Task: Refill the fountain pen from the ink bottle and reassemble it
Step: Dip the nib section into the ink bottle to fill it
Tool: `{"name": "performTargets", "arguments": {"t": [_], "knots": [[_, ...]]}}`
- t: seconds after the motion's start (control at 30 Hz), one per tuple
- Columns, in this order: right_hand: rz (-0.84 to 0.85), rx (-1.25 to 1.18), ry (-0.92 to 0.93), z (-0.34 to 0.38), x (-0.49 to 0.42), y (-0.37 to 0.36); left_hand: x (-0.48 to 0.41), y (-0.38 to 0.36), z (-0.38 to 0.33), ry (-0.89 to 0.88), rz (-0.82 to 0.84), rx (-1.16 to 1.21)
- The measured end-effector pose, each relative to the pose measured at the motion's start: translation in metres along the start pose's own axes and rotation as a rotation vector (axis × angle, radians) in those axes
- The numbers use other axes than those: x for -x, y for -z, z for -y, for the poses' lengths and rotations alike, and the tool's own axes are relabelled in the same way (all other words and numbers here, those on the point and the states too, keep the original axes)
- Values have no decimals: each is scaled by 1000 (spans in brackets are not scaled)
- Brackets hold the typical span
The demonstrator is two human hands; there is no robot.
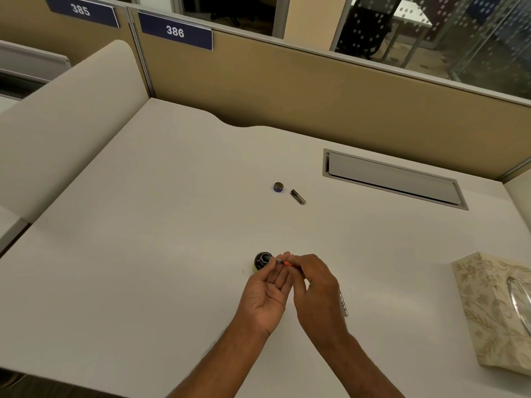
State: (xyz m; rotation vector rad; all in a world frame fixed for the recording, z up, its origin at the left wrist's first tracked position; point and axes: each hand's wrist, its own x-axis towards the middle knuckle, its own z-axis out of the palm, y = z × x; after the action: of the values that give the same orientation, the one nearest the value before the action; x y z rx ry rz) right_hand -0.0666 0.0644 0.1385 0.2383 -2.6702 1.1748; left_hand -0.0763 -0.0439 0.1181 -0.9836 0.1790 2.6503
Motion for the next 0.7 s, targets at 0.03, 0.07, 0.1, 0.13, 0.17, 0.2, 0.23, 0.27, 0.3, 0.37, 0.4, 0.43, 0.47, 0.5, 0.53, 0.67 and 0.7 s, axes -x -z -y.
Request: {"name": "performTargets", "arguments": {"t": [0.03,0.07,0.1,0.13,0.17,0.2,0.23,0.27,0.3,0.37,0.4,0.43,0.47,0.5,0.53,0.67,0.7], "knots": [[0,1,-5,0,-1,0,0,0,0,1,1,7],[0,3,-8,-1,-2,0,-1,0,-1,2,1,12],[1,8,-8,-1,-2,-1,-1,0,-1,3,2,15],[3,14,-6,-1,-2,-1,-2,0,-1,4,3,18],[6,19,-4,-1,-3,-1,-2,-1,-1,5,3,22],[7,24,-4,0,-3,-1,-2,-1,-1,5,2,27],[8,27,-5,0,-4,-1,-3,-1,-1,6,2,30],[8,28,-8,0,-5,-1,-3,-1,-1,6,3,32],[10,27,-10,0,-5,-1,-3,-1,-2,6,4,33],[10,29,-10,0,-5,-1,-3,-1,-2,6,6,34],[9,28,-10,-1,-5,-1,-3,-1,-2,4,4,33],[7,24,-11,-1,-5,-1,-4,-2,-2,2,1,32],[4,23,-13,-1,-5,-1,-4,-2,-2,-1,0,29],[-2,29,-12,-2,-4,-1,-4,-2,-2,-3,-1,26],[-11,44,-9,-2,-4,-1,-4,-2,-2,-2,-1,22],[-26,89,-1,-4,-5,-2,-4,-1,-2,1,-6,3],[-21,81,0,-4,-5,-2,-4,-1,-2,3,-8,-4]]}}
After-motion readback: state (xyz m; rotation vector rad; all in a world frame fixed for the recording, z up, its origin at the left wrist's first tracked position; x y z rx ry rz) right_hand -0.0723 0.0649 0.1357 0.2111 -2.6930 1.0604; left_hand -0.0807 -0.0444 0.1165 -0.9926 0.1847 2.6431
